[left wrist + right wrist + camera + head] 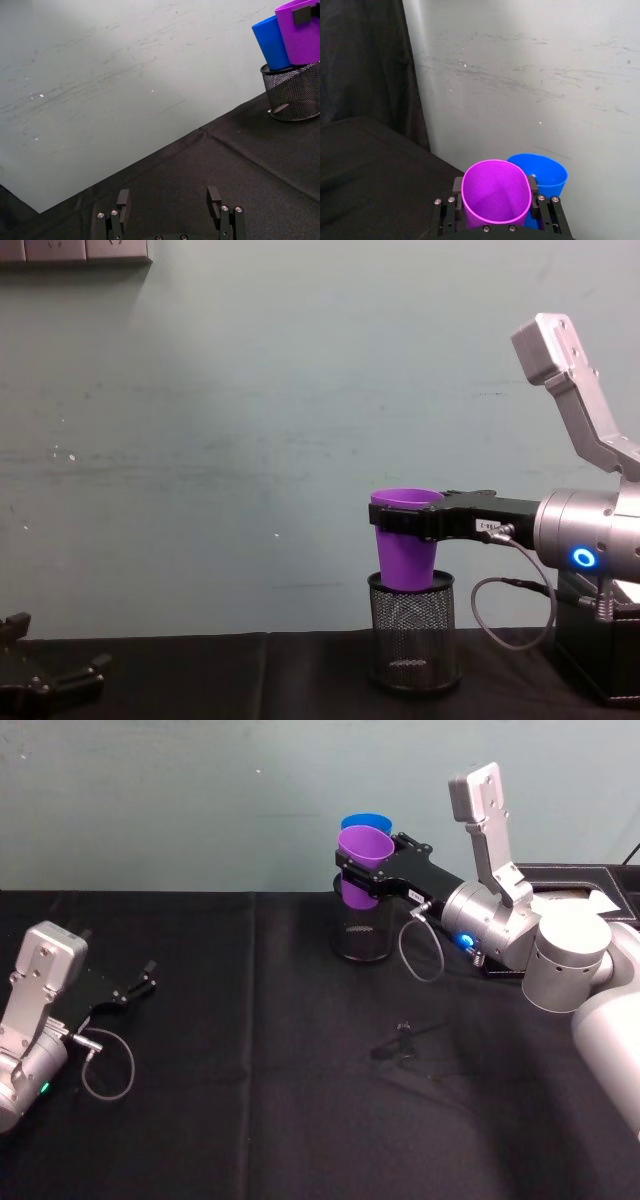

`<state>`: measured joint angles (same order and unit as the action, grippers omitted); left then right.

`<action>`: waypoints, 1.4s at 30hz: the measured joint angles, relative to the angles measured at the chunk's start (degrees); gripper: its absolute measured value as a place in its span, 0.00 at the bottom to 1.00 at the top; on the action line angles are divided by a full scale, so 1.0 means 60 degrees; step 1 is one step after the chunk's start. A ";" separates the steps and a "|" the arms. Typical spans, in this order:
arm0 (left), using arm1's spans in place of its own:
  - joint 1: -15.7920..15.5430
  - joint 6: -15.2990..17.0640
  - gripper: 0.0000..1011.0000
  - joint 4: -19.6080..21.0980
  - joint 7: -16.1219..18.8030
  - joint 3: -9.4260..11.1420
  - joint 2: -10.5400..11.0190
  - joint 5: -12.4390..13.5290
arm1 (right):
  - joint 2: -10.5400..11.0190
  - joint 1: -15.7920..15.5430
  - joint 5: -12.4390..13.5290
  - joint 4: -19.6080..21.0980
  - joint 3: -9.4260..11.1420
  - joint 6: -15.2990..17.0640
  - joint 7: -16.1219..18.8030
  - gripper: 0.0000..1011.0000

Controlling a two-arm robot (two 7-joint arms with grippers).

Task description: Pick up one cup with a gripper and tap it against the other cup.

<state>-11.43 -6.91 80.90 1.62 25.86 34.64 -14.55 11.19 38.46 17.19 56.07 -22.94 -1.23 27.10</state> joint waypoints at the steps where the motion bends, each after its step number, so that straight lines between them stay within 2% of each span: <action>1: 0.0000 0.0000 0.99 0.0000 0.0000 -0.0001 0.0000 0.0000 | 0.0000 0.0000 0.0000 0.0000 0.0000 0.0000 0.0000 0.72; 11: 0.0000 0.0000 0.99 0.0000 0.0000 0.0000 0.0000 0.0000 | 0.0010 -0.0014 0.0071 0.0008 0.0018 -0.0013 0.0124 0.72; 17: 0.0000 0.0000 0.99 0.0000 0.0000 0.0000 0.0000 0.0000 | 0.0159 -0.0368 0.0266 0.0668 -0.0035 0.0091 0.0377 0.72; 23: 0.0000 0.0001 0.99 0.0000 0.0000 0.0000 0.0000 0.0000 | 0.0514 -0.1227 0.0377 0.2127 -0.0149 0.0423 0.0281 0.72; 24: 0.0000 0.0001 0.99 0.0000 0.0000 -0.0001 0.0000 0.0000 | 0.0639 -0.1524 0.0388 0.2554 -0.0181 0.0527 0.0178 0.72; 25: 0.0000 0.0000 0.99 0.0000 0.0000 0.0000 0.0000 0.0000 | 0.0639 -0.1524 0.0388 0.2554 -0.0181 0.0527 0.0178 0.72; 30: 0.0000 0.0001 0.99 0.0000 0.0000 0.0000 0.0000 0.0000 | 0.1120 -0.2709 0.0368 0.3898 -0.0214 0.0770 -0.0313 0.72; 35: 0.0001 0.0001 0.99 0.0000 0.0000 0.0000 0.0000 0.0000 | 0.1417 -0.3652 0.0207 0.4610 -0.0146 0.0619 -0.0718 0.72; 38: 0.0000 0.0001 0.99 -0.0001 0.0000 0.0000 0.0000 0.0000 | 0.1504 -0.4063 0.0130 0.4830 -0.0092 0.0451 -0.0867 0.72; 41: 0.0000 0.0001 0.99 0.0000 0.0000 -0.0001 0.0001 0.0000 | 0.1606 -0.4710 -0.0165 0.5072 -0.0033 0.0079 -0.1170 0.72; 42: 0.0000 0.0001 0.99 -0.0001 0.0000 0.0000 0.0000 0.0000 | 0.1606 -0.4710 -0.0165 0.5072 -0.0033 0.0079 -0.1170 0.72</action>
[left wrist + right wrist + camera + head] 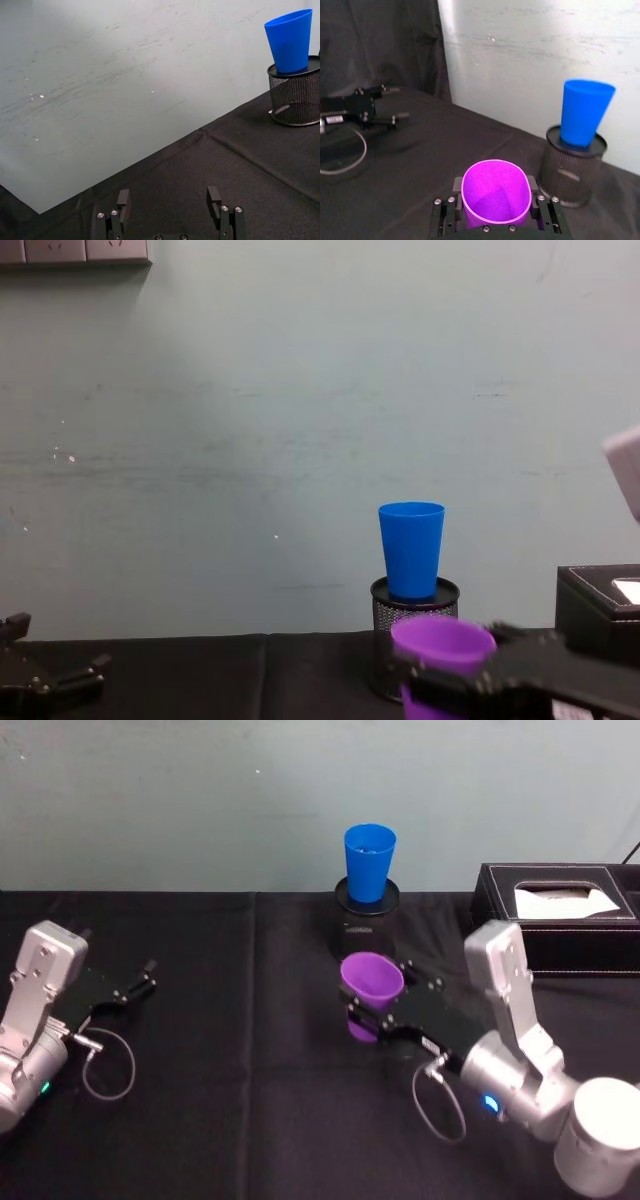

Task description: Pick up one cup with a gripper and tap it against the other cup.

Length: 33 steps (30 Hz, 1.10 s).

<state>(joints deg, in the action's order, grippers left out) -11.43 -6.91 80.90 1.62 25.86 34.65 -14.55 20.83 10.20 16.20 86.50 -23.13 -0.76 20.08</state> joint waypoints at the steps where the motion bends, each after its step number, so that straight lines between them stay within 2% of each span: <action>1: 0.0000 0.0000 0.99 0.0000 0.0000 0.0000 0.0000 0.0000 | 0.0004 -0.0183 -0.0088 0.0017 0.0031 -0.0135 -0.0080 0.72; 5: 0.0000 0.0000 0.99 0.0001 0.0000 -0.0001 0.0000 0.0000 | -0.0033 -0.0584 -0.0312 0.0016 0.0130 -0.0443 -0.0251 0.72; 12: 0.0000 0.0000 0.99 0.0000 0.0000 -0.0001 0.0000 0.0001 | -0.0230 -0.0874 -0.0523 -0.0241 0.0312 -0.0851 -0.0416 0.72; 21: 0.0000 0.0000 0.99 0.0000 0.0000 -0.0001 0.0000 0.0000 | -0.0634 -0.0805 -0.0604 -0.0944 0.0534 -0.1357 -0.0411 0.72; 33: 0.0000 0.0000 0.99 0.0000 0.0000 0.0000 0.0000 0.0000 | -0.0920 -0.0656 -0.0833 -0.1341 0.0639 -0.1638 -0.0293 0.72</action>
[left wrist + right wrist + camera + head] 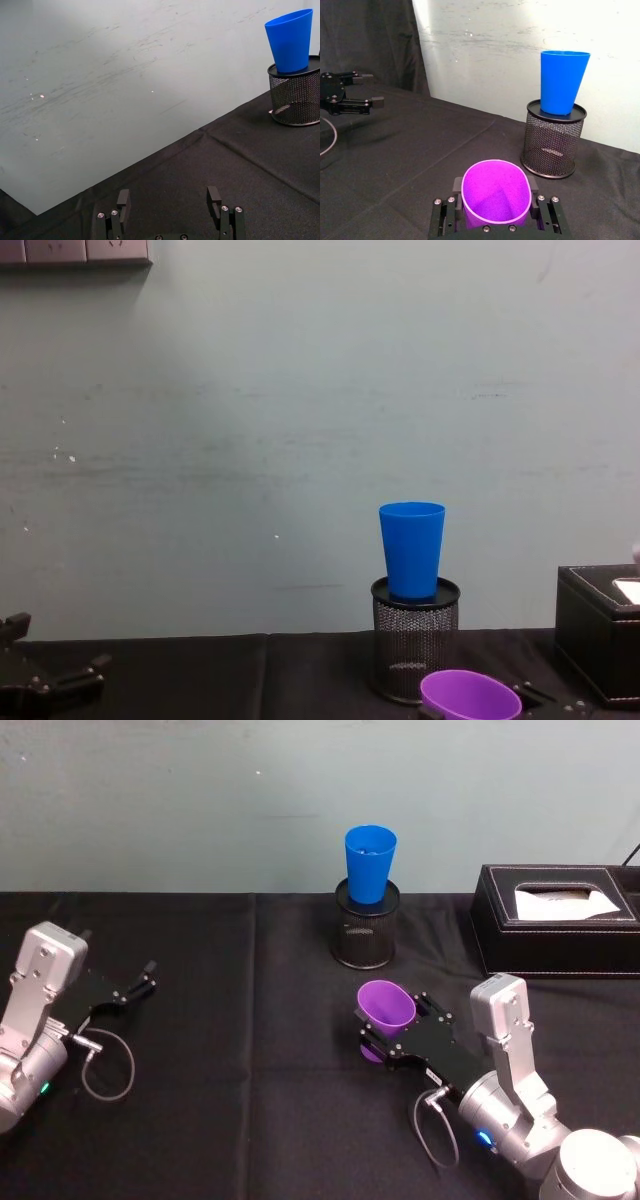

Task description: Pick up one cup with a gripper and tap it against the other cup.

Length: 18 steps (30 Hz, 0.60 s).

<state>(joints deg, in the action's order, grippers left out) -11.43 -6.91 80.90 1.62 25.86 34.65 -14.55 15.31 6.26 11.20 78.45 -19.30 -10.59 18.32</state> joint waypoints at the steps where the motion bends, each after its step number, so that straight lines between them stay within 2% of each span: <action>1: -0.0001 0.0000 0.99 0.0000 0.0000 0.0000 0.0000 0.0000 | 0.0000 0.0000 0.0000 0.0000 0.0000 0.0000 0.0000 0.72; 6: -0.0001 0.0000 0.99 0.0000 0.0000 0.0000 0.0000 0.0000 | 0.0015 -0.0001 0.0008 0.0018 -0.0008 0.0010 0.0004 0.74; 15: 0.0000 0.0000 0.99 0.0000 0.0000 -0.0001 0.0000 0.0000 | 0.0031 -0.0007 0.0037 0.0046 -0.0017 0.0050 0.0004 0.97; 18: 0.0000 0.0000 0.99 0.0001 0.0000 -0.0001 0.0000 0.0000 | 0.0033 -0.0009 0.0044 0.0054 -0.0020 0.0060 0.0002 0.99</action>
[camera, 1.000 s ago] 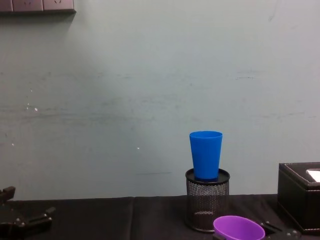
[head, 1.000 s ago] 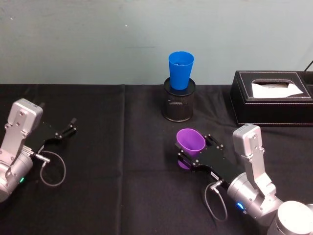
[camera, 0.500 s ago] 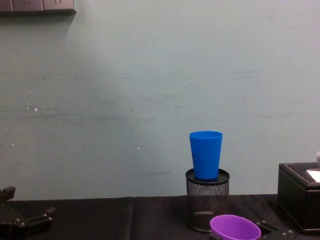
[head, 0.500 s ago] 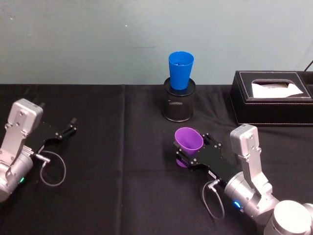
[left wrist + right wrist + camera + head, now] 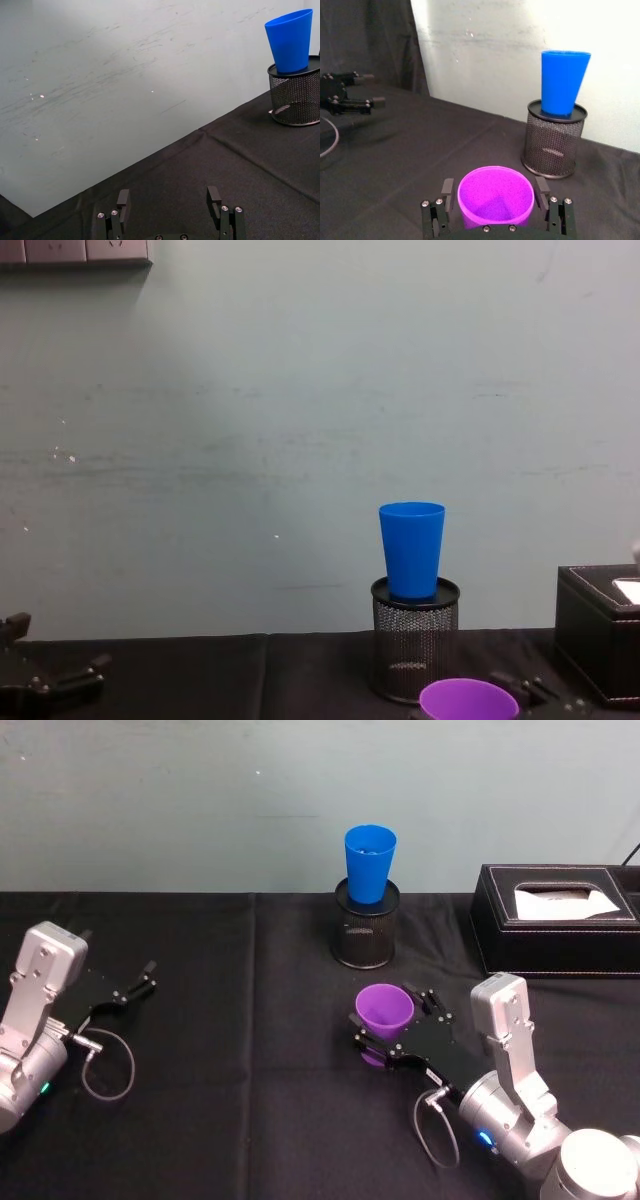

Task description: Pick up one cup with a gripper and tap it against the other cup.

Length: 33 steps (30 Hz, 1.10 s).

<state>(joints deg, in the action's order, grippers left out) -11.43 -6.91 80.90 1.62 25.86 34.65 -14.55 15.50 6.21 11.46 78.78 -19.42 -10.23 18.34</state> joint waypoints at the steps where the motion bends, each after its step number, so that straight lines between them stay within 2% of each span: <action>1: 0.0000 0.0000 0.99 0.0000 0.0000 0.0001 0.0000 0.0000 | 0.0002 -0.0011 -0.0018 0.0072 0.0001 0.0015 0.0000 0.99; 12: -0.0001 0.0000 0.99 0.0000 0.0000 0.0000 0.0000 0.0000 | -0.0040 -0.0106 -0.0355 0.1241 0.0224 0.0038 -0.0131 0.99; 14: 0.0000 0.0000 0.99 -0.0001 0.0000 0.0000 -0.0001 0.0000 | -0.0109 -0.0172 -0.0483 0.1460 0.0361 0.0062 -0.0409 0.99; 18: -0.0001 0.0000 0.99 0.0000 0.0000 0.0000 -0.0001 0.0000 | -0.0461 -0.0472 -0.0922 0.1824 0.0823 0.0418 -0.1501 0.99; 22: 0.0000 0.0000 0.99 0.0000 0.0000 0.0000 0.0000 0.0000 | -0.0784 -0.0676 -0.1233 0.1885 0.1192 0.0775 -0.2356 0.99; 27: 0.0000 0.0000 0.99 0.0000 0.0000 0.0001 0.0000 0.0000 | -0.1094 -0.0792 -0.1498 0.1632 0.1562 0.0969 -0.2989 0.99; 33: 0.0000 0.0000 0.99 -0.0001 0.0000 0.0000 0.0000 0.0000 | -0.1328 -0.0713 -0.1583 0.1153 0.1701 0.0922 -0.3085 0.99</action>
<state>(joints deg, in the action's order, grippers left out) -11.43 -6.91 80.90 1.62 25.86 34.65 -14.55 7.53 1.93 1.97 85.70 -9.21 -4.70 -0.17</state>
